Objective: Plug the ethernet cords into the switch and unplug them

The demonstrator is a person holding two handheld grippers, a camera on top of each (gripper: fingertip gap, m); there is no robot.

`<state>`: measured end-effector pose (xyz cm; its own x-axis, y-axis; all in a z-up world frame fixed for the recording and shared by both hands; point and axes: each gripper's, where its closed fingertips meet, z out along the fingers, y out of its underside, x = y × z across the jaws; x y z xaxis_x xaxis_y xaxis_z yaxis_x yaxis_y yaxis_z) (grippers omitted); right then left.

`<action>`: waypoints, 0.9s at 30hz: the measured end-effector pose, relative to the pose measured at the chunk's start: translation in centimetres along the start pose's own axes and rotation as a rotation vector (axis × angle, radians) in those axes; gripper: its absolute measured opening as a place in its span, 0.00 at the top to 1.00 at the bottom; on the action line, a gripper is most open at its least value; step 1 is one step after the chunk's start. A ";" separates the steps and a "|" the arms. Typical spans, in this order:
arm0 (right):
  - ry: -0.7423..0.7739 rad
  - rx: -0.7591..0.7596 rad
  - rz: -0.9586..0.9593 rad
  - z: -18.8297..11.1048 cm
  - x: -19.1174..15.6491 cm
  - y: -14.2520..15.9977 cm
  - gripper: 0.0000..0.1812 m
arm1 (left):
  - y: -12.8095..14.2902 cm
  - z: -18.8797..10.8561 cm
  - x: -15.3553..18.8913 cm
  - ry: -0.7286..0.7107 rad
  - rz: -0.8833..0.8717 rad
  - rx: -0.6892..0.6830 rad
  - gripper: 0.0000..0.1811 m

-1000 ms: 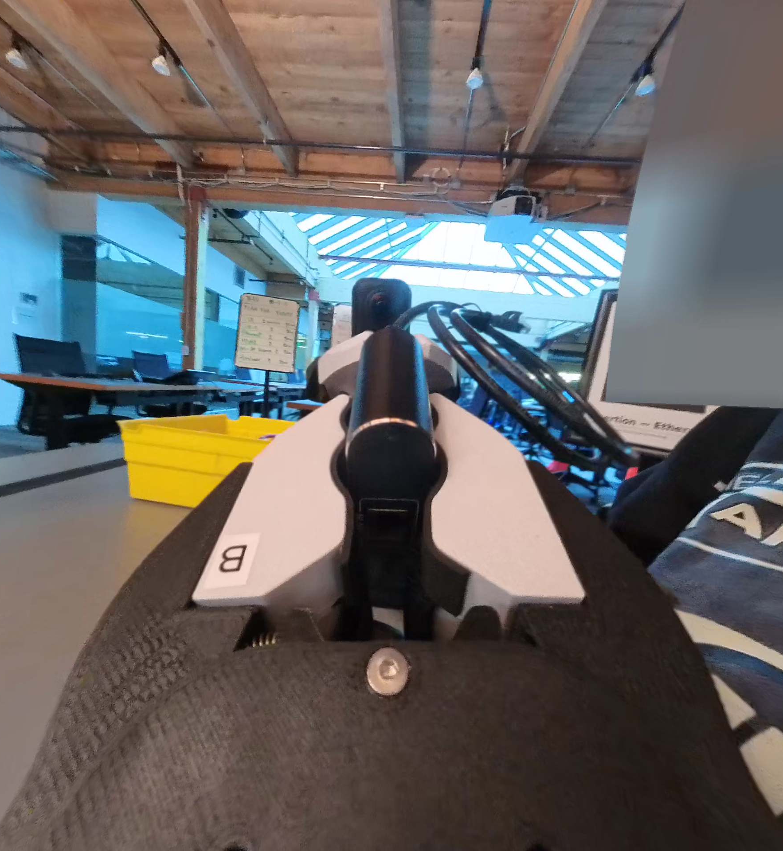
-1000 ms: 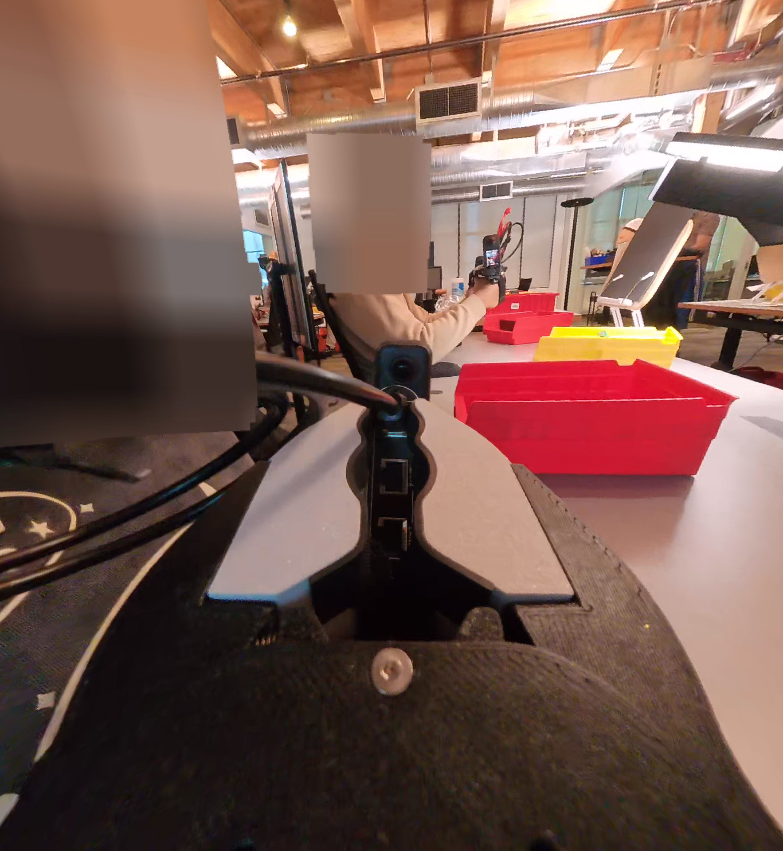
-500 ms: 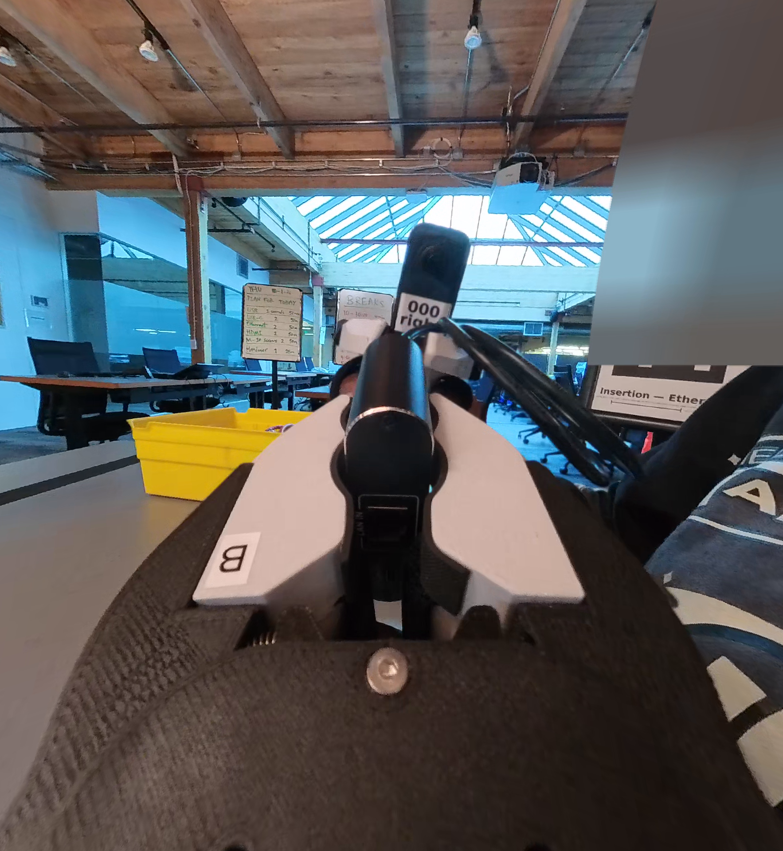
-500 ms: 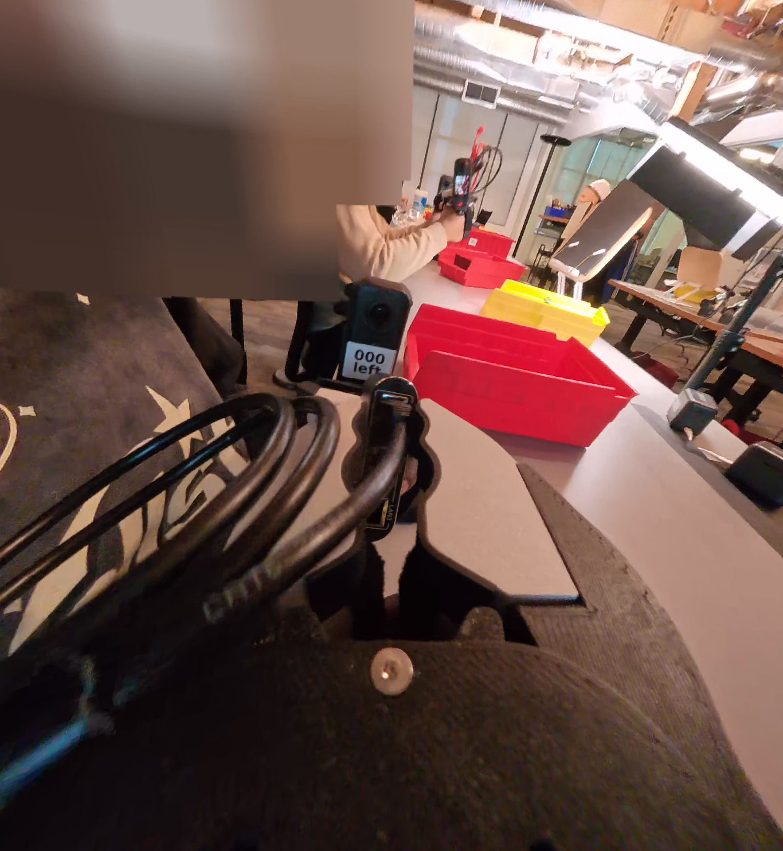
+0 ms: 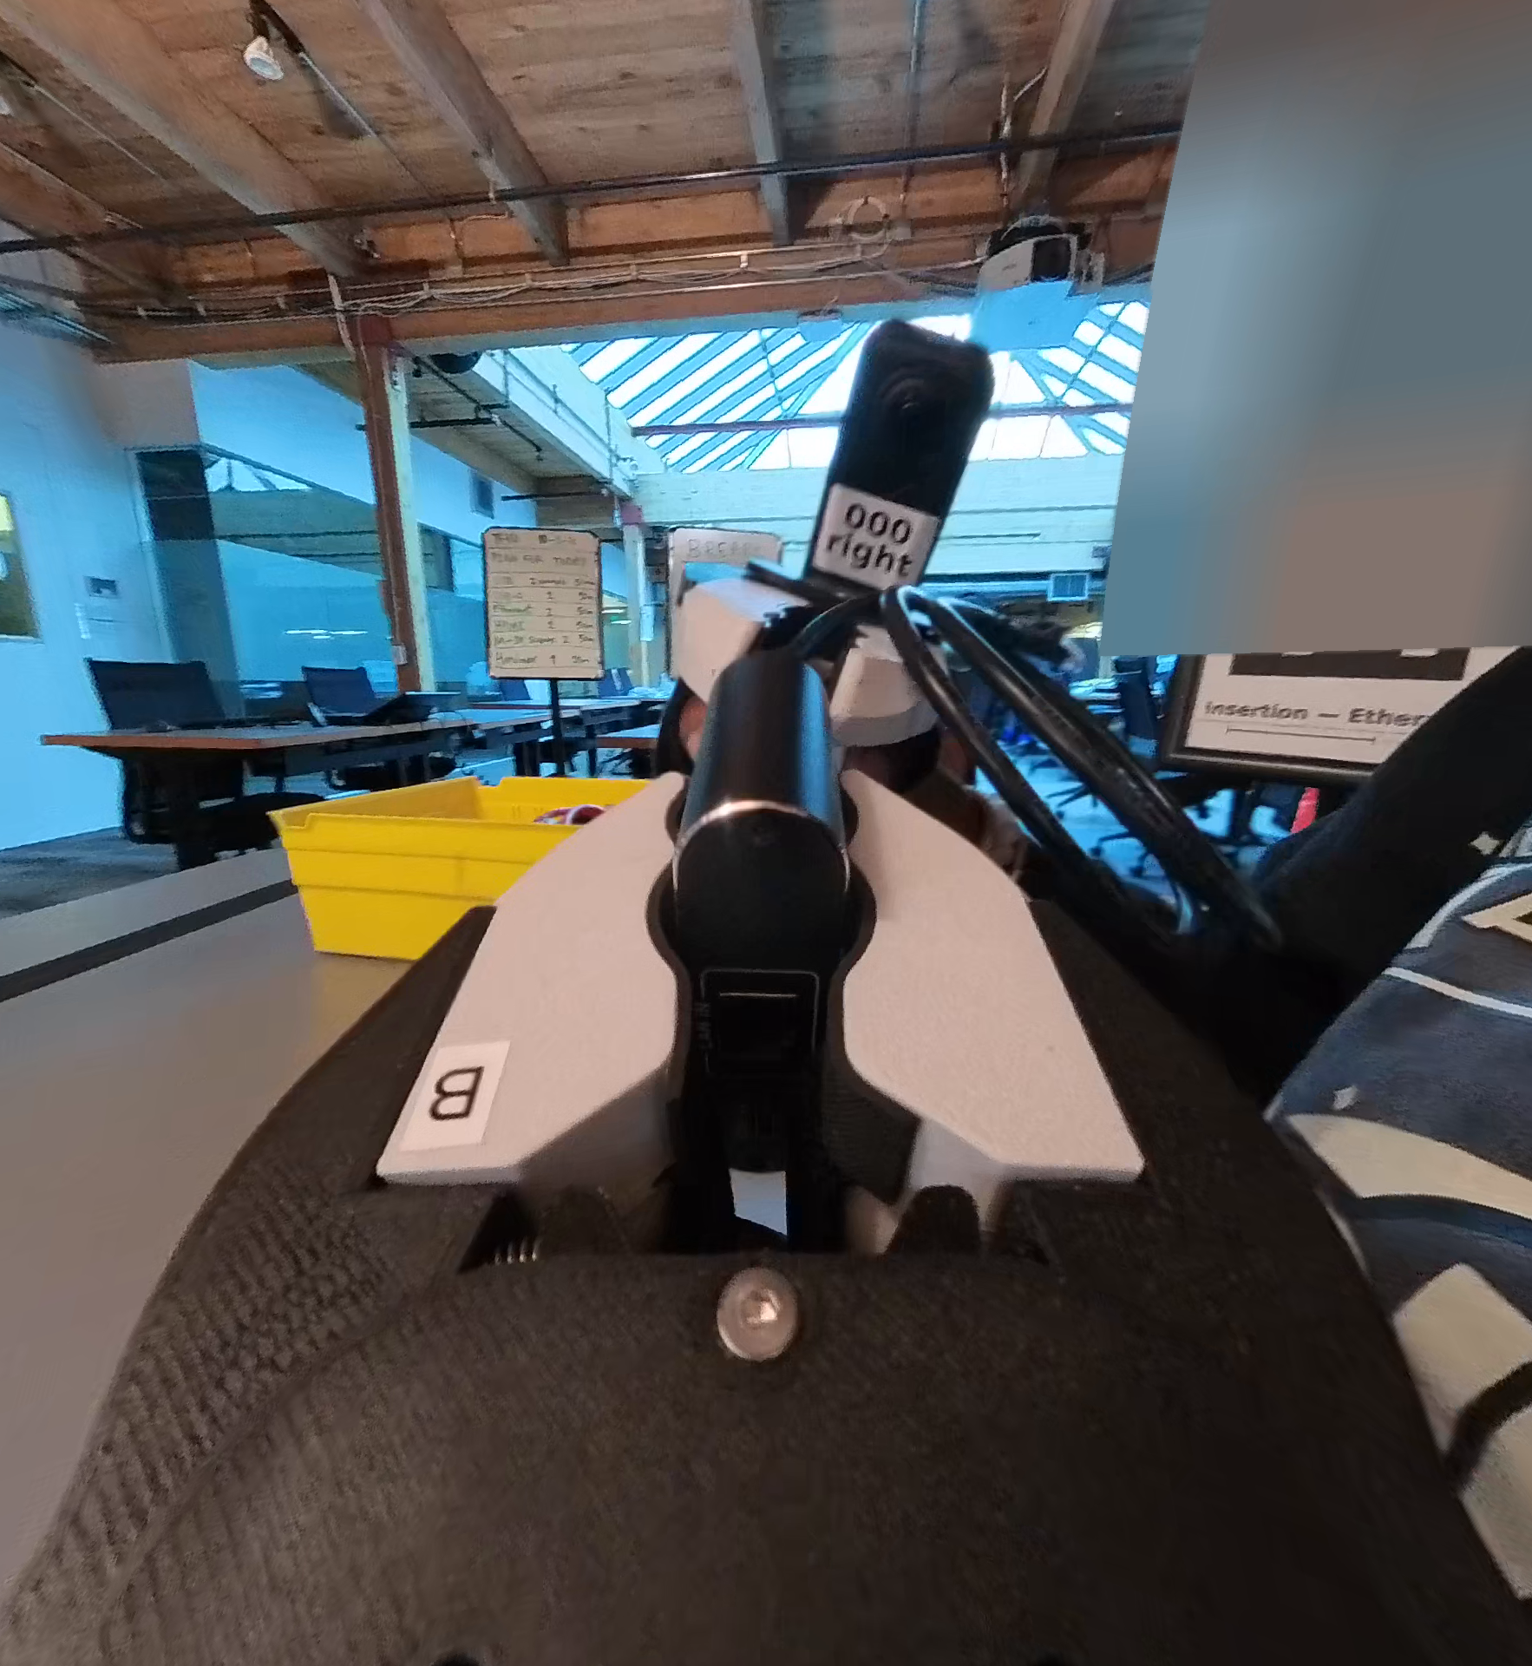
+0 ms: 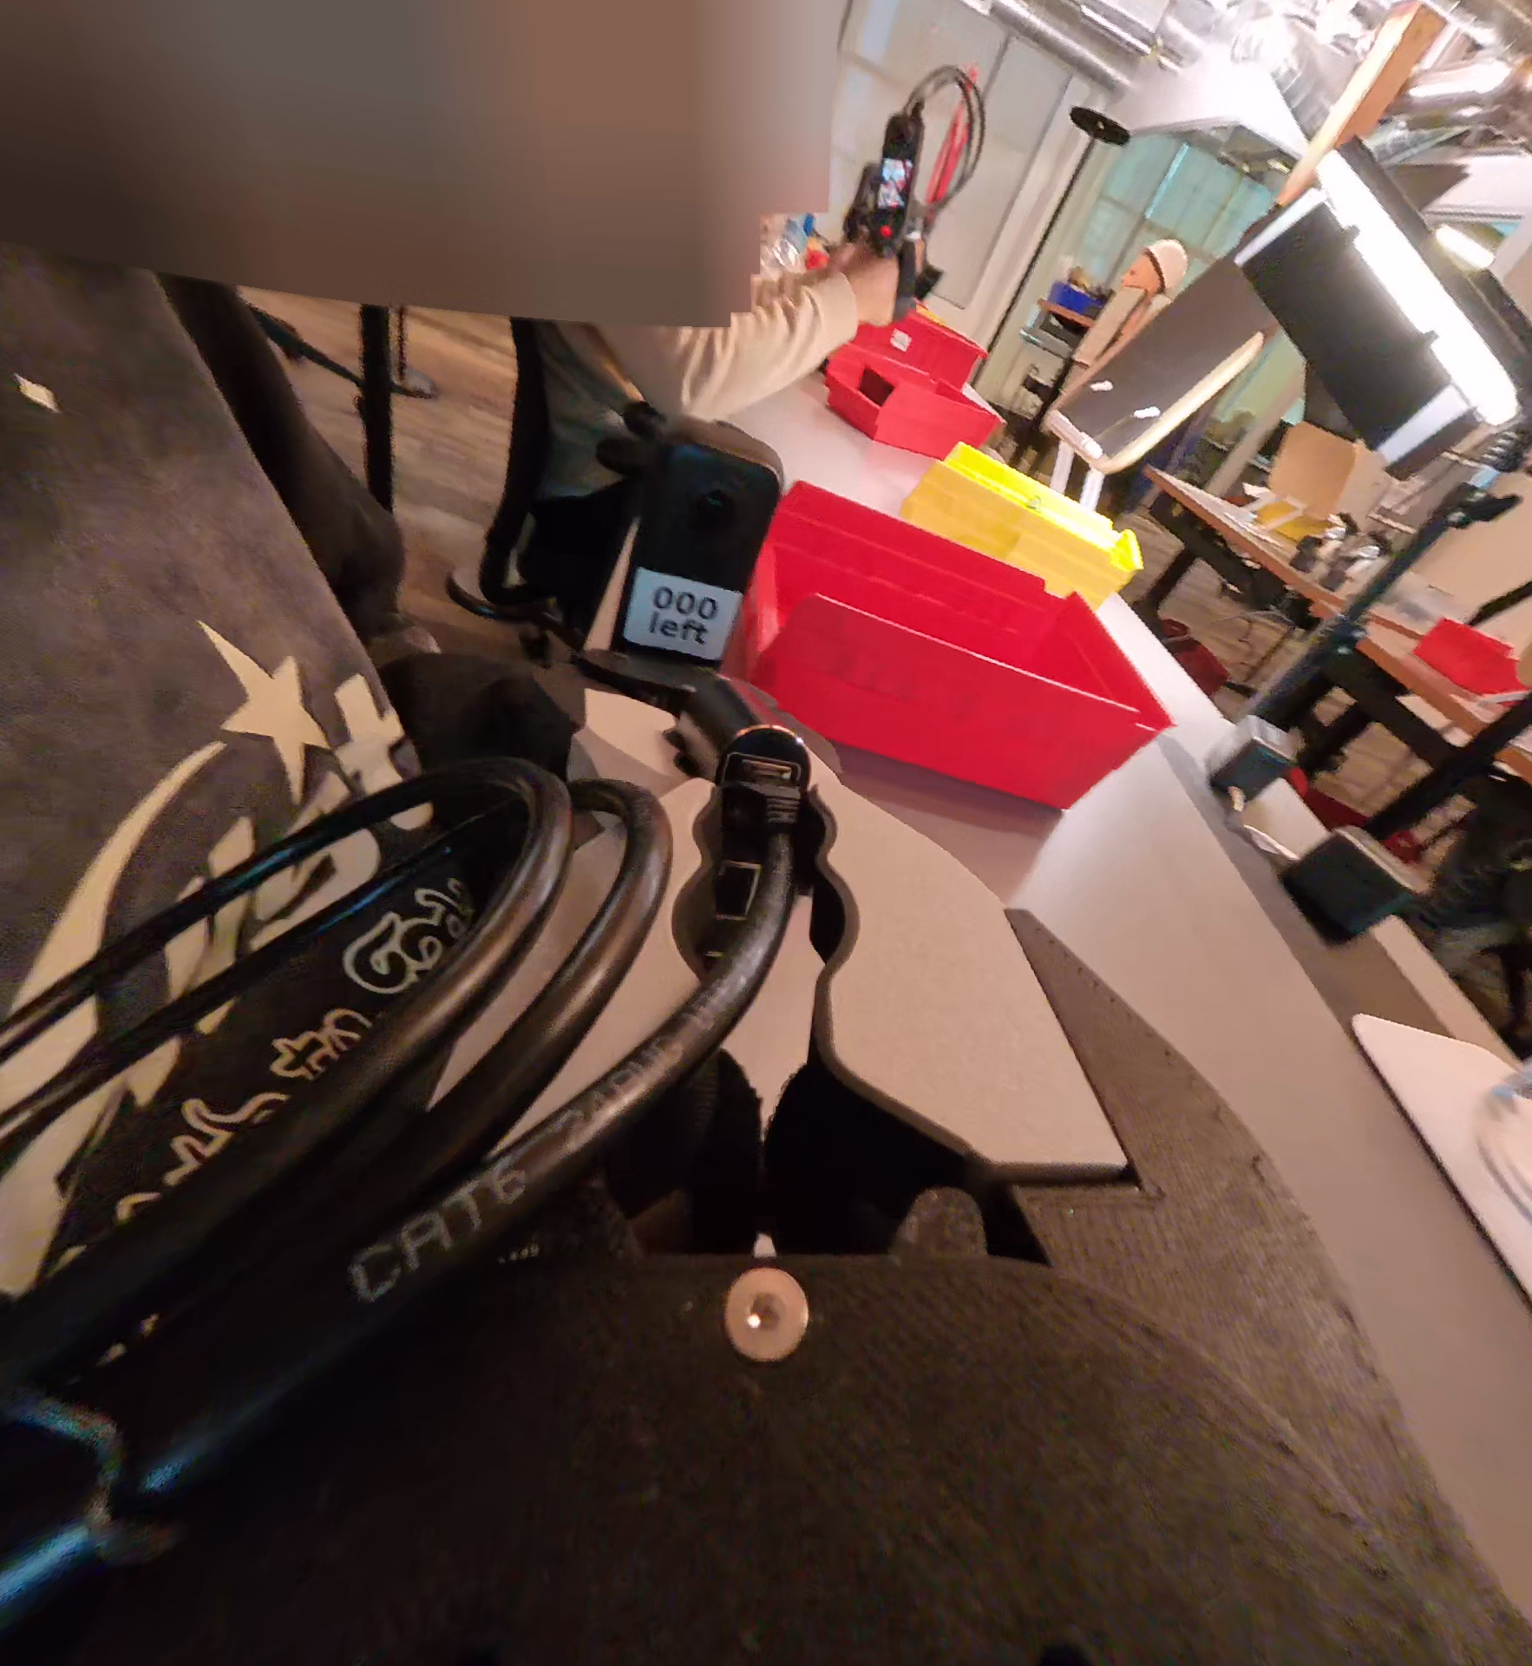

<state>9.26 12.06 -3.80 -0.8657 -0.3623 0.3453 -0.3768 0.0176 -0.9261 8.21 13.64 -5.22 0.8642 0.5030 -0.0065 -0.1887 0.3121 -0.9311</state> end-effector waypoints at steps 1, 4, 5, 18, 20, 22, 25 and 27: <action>0.021 -0.020 -0.020 0.1 0.2 0.0 0.92 | 0.1 0.0 -0.2 -0.022 0.025 -0.009 0.85; 0.068 -0.050 -0.082 0.2 0.5 0.1 0.94 | 0.3 0.0 -0.7 -0.085 0.102 -0.027 0.85; 0.074 -0.052 -0.094 0.2 0.6 0.2 0.95 | 0.3 0.0 -0.8 -0.101 0.126 -0.029 0.85; 0.220 0.036 -0.118 -0.5 2.2 -1.6 0.93 | -0.9 -0.3 -1.0 -0.104 0.096 0.040 0.85; 0.417 0.175 -0.120 -6.3 5.5 -4.1 0.93 | -1.9 -1.3 -0.9 -0.079 0.072 0.096 0.85; 0.518 0.224 -0.035 -12.5 7.4 -5.2 0.93 | -2.8 -1.6 -1.2 -0.057 0.020 0.144 0.85; 0.956 -0.179 -0.069 -21.2 10.7 -1.1 0.93 | -2.6 -1.4 -1.8 -0.051 -0.117 0.178 0.85; 1.229 -0.427 -0.085 -27.0 11.3 0.7 0.93 | -2.5 -1.4 -1.7 -0.046 -0.111 0.166 0.85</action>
<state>-9.71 33.11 3.53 -0.4822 0.7032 0.5226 -0.3226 0.4121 -0.8521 7.82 10.88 -3.39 0.8624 0.4933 0.1135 -0.1709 0.4948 -0.8520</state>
